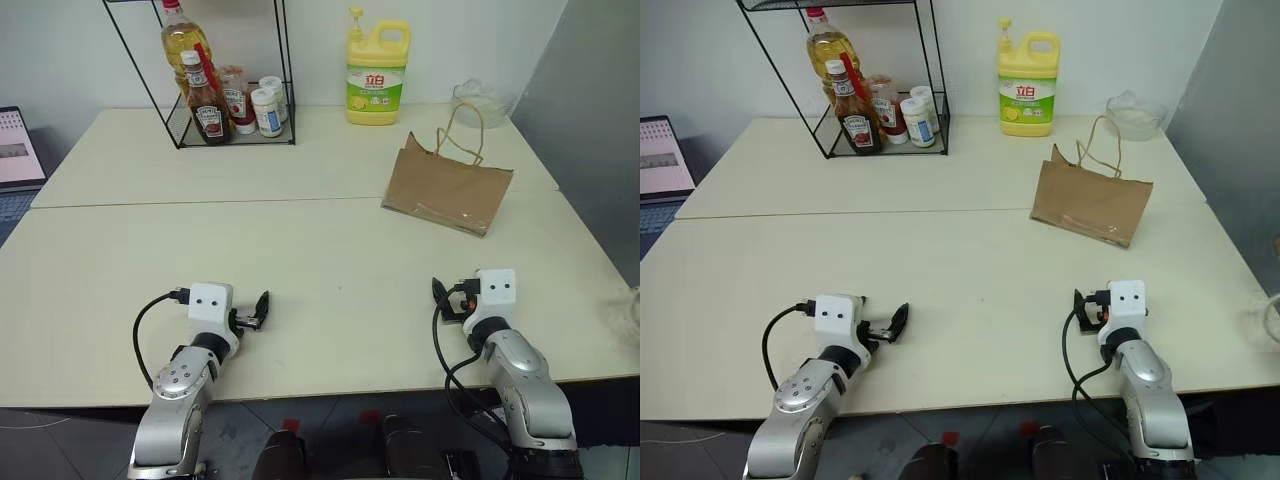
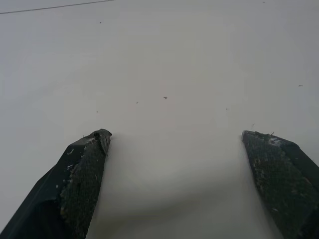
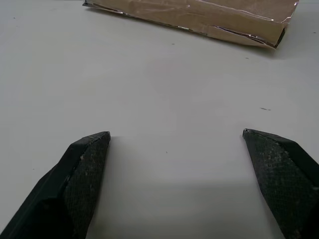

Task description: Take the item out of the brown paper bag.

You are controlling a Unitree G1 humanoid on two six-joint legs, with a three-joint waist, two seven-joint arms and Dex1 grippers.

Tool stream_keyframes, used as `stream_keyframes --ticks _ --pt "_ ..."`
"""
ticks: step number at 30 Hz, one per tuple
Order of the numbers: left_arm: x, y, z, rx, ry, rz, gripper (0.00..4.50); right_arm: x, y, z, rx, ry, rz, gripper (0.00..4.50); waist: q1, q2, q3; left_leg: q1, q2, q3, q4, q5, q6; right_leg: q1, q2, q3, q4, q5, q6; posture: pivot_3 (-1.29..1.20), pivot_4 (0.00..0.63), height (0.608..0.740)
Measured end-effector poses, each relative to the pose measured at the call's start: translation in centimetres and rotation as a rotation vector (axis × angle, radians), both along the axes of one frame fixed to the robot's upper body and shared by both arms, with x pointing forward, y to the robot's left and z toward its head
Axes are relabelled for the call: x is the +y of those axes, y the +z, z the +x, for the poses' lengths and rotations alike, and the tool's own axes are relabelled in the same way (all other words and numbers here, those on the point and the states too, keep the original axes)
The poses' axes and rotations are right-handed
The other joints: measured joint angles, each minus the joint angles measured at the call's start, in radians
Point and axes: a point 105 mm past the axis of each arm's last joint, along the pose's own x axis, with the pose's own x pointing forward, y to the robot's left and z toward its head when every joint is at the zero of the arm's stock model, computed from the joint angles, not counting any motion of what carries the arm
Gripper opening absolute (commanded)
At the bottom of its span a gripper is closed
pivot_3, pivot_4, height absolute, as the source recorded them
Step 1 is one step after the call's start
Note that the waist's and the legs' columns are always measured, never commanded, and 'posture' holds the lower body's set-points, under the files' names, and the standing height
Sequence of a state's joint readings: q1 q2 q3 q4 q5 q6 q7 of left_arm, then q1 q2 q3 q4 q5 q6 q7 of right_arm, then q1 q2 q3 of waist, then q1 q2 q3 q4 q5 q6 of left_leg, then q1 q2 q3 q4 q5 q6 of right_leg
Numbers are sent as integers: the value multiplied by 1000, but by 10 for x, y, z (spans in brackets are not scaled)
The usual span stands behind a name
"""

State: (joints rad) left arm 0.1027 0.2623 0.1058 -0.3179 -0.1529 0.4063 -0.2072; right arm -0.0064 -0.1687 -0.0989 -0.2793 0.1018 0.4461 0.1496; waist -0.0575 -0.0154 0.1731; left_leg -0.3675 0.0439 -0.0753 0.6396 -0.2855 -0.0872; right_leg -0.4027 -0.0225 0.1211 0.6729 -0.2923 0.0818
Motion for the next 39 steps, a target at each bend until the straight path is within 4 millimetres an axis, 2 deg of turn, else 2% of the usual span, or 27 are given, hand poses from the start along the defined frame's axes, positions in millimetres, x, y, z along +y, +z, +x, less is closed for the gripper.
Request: stream_keyframes --ticks 14,17,19,21,23,27,29,32,39 --pt "-3 3 3 15 -18 -7 4488 -4 1 -3 -6 -18 -8 4500 2 0 0 0 0 0 0 0 0 0 0 0 0 0 0 0 150 740" --pt "-7 4 6 23 -54 -24 4488 -8 14 1 -41 -9 -33 4500 2 -1 1 -1 0 0 0 0 0 0 0 0 0 0 0 0 150 740" --pt "-13 11 15 21 -112 -26 4488 -16 31 8 -90 -7 -60 4500 2 -3 2 -2 0 -1 1 0 0 -1 0 -1 0 0 0 0 150 740" --pt "-21 28 26 -1 -206 -15 4488 -25 55 18 -152 -10 -77 4500 2 -5 4 -3 0 -2 1 0 0 -1 1 -2 1 0 0 0 150 740" --pt "-35 54 36 -32 -352 -18 4488 -30 83 30 -219 6 -97 4500 1 -6 5 -4 0 -2 2 0 0 -2 1 -2 0 0 0 0 150 740" --pt "-64 106 43 -99 -626 20 4488 -33 124 54 -300 70 -122 4500 0 -6 5 -5 0 -3 2 0 0 -2 1 -3 0 0 0 0 150 740" --pt "-75 124 45 -123 -728 41 4488 -33 132 66 -307 106 -119 4500 0 -6 5 -6 0 -3 2 0 0 -2 1 -4 -1 1 -1 0 150 740" --pt "-84 139 49 -123 -832 70 4488 -28 138 84 -294 161 -68 4500 -3 -5 7 -6 0 -3 1 0 0 -3 1 -4 -1 1 -1 0 150 740" --pt "-88 165 54 -133 -954 80 4488 -5 159 127 -286 248 9 4500 -21 -4 11 -8 0 -4 2 0 0 -4 0 -5 0 1 -2 0 150 740"
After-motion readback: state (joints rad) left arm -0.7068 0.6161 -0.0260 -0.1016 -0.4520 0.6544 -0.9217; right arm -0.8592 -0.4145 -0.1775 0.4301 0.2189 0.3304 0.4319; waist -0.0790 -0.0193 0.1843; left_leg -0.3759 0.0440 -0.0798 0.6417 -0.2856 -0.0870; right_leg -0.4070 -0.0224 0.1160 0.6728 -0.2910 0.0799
